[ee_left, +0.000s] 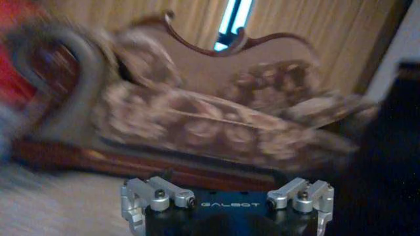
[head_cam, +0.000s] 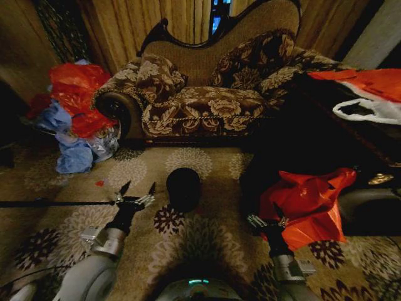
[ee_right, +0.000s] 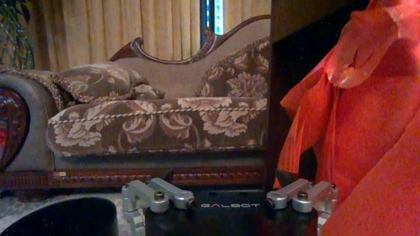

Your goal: Place a garbage bag over the trash bin.

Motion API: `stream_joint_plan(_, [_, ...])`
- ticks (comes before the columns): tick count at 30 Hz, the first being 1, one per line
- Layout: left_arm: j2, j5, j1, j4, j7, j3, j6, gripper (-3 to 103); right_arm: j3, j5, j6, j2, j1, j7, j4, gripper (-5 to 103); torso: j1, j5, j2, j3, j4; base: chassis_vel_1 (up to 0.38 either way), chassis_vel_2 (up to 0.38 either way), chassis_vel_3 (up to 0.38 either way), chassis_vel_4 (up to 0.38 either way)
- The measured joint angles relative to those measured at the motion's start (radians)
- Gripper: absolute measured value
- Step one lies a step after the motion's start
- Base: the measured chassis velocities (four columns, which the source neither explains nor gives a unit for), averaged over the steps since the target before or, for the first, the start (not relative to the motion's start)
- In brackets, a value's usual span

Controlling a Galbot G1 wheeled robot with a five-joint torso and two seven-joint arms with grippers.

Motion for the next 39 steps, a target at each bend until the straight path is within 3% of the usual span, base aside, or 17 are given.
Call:
stream_joint_plan(1, [0.0,0.0,0.0,0.0,0.0,0.0,0.0,100,0.0,0.0,0.0,0.0,0.0,0.0,0.0,100,0.0,0.0,0.0,0.0,0.0,0.0,0.0,0.0,0.0])
stream_joint_plan(3, [0.051,-0.148,-0.058,-0.007,0.002,0.062,0.011,100,-0.01,-0.015,0.003,0.002,0.001,0.0,-0.015,100,0.0,0.0001,0.0,0.0,0.0005,0.0,0.0,0.0,0.0])
stream_joint_plan(5, [0.068,-0.184,-0.081,-0.007,0.004,0.083,0.016,100,-0.012,-0.019,0.004,0.003,0.001,0.0,-0.02,100,0.0,0.0,0.0,0.0,0.0002,0.0,0.0,0.0,0.0])
stream_joint_plan(7, [0.111,-0.292,-0.164,-0.005,0.005,0.147,0.041,100,-0.013,-0.025,0.004,0.001,-0.001,0.001,-0.03,100,0.0,0.0,0.0,0.0,0.0004,0.0,0.0,0.0,0.0])
stream_joint_plan(8, [0.111,-0.292,-0.164,-0.005,0.005,0.147,0.041,100,-0.013,-0.025,0.004,0.001,-0.001,0.001,-0.03,100,0.0,0.0,0.0,0.0,0.0004,0.0,0.0,0.0,0.0])
stream_joint_plan(11, [0.151,-0.448,-0.329,0.017,-0.034,0.271,0.08,100,-0.014,-0.025,0.001,-0.011,0.008,0.009,-0.048,100,0.0,0.0,0.0,0.0,0.0003,0.0,0.0,0.0,0.0])
stream_joint_plan(12, [0.151,-0.448,-0.329,0.017,-0.034,0.271,0.08,100,-0.014,-0.025,0.001,-0.011,0.008,0.009,-0.048,100,0.0,0.0,0.0,0.0,0.0003,0.0,0.0,0.0,0.0])
stream_joint_plan(15, [0.159,-0.608,-0.541,0.066,-0.082,0.439,0.088,100,-0.017,-0.015,0.007,-0.026,0.029,0.023,-0.076,100,0.0,-0.0001,0.0,0.0,0.0005,0.0,0.0,0.0,0.0])
stream_joint_plan(17, [0.155,-0.653,-0.61,0.087,-0.092,0.484,0.083,100,-0.018,-0.01,0.013,-0.031,0.036,0.026,-0.087,100,0.0,-0.0001,0.0,0.0,0.0,0.0,0.0,0.0,0.0])
stream_joint_plan(19, [0.129,-0.75,-0.776,0.176,-0.101,0.593,0.07,100,-0.018,-0.009,0.026,-0.042,0.06,0.032,-0.126,100,0.0,0.0003,0.0,0.0,0.0004,0.0,0.0,0.0,0.0])
stream_joint_plan(23, [0.083,-0.839,-0.907,0.256,-0.101,0.671,0.069,100,-0.017,-0.01,0.028,-0.051,0.075,0.039,-0.148,100,0.0,0.0002,0.0,0.0,0.0003,0.0,0.0,0.0,0.0])
stream_joint_plan(25, [-0.002,-0.964,-1.03,0.323,-0.129,0.774,0.074,100,-0.018,-0.009,0.026,-0.06,0.086,0.051,-0.165,100,0.0,0.0003,0.0,0.0,0.0006,0.0,0.0,0.0,0.0])
stream_joint_plan(27, [-0.085,-1.012,-1.112,0.372,-0.161,0.865,0.079,100,-0.018,-0.01,0.026,-0.062,0.094,0.058,-0.181,100,0.0,0.0002,0.0,0.0,0.0003,0.0,0.0,0.0,0.0])
stream_joint_plan(28, [-0.085,-1.012,-1.112,0.372,-0.161,0.865,0.079,100,-0.018,-0.01,0.026,-0.062,0.094,0.058,-0.181,100,0.0,0.0002,0.0,0.0,0.0003,0.0,0.0,0.0,0.0])
stream_joint_plan(30, [-0.174,-1.024,-1.177,0.427,-0.183,0.944,0.082,100,-0.018,-0.011,0.026,-0.059,0.104,0.062,-0.199,100,0.0,0.0005,0.0,0.0,-0.0001,0.0,0.0,0.0,0.0])
stream_joint_plan(33, [-0.236,-1.041,-1.205,0.467,-0.192,0.987,0.084,100,-0.018,-0.014,0.027,-0.053,0.117,0.064,-0.217,100,0.0,0.0001,0.0,0.0,0.0001,0.0,0.0,0.0,0.0])
stream_joint_plan(39, [-0.305,-1.147,-1.207,0.51,-0.198,0.974,0.132,100,-0.029,-0.031,0.033,-0.047,0.142,0.068,-0.241,100,0.0,0.0001,0.0,0.0,0.0005,0.0,0.0,0.0,0.0])
